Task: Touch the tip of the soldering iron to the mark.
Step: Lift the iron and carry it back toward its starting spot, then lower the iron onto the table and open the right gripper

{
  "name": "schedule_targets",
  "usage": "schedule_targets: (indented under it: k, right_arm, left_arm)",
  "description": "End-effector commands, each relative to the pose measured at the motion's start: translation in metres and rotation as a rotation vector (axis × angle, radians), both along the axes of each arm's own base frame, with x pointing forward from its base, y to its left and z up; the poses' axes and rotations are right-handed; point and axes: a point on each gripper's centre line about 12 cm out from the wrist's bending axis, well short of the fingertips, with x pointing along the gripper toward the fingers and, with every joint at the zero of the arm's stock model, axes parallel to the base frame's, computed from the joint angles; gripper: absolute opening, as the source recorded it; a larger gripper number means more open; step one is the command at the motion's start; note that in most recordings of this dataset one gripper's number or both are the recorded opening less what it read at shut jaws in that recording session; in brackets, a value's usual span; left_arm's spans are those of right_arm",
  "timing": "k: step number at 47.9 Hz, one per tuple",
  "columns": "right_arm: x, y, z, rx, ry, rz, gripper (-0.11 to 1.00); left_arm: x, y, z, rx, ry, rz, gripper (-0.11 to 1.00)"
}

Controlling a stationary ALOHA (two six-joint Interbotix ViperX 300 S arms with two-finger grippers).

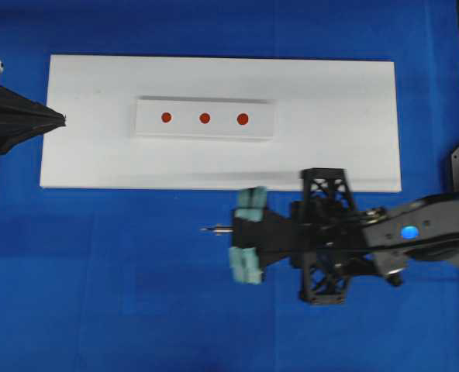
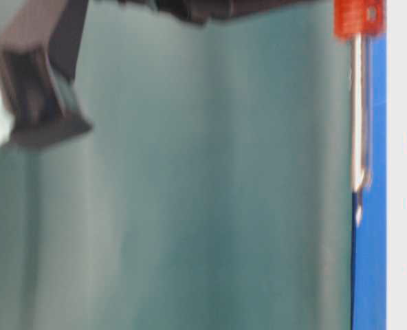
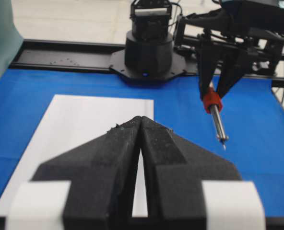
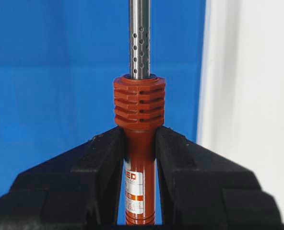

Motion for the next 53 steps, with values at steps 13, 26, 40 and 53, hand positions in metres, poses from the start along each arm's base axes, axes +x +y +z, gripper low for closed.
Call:
schedule_targets:
  k: [13, 26, 40, 53]
  right_arm:
    - [0.050, 0.001, 0.024, 0.005, -0.091, 0.032, 0.06]
    - [0.062, 0.003, 0.022, 0.014, -0.095, 0.023, 0.06]
    - [0.062, 0.003, 0.007, 0.014, -0.068, 0.014, 0.07]
    - [0.067, 0.009, -0.020, 0.055, -0.090, 0.015, 0.06]
  left_arm:
    - [0.001, 0.000, 0.006, 0.000, -0.021, -0.002, 0.00]
    - [0.001, 0.000, 0.006, 0.000, -0.020, -0.001, 0.00]
    - [0.001, 0.000, 0.006, 0.000, -0.020, -0.001, 0.00]
    - [0.001, 0.000, 0.006, -0.001, -0.020, -0.001, 0.00]
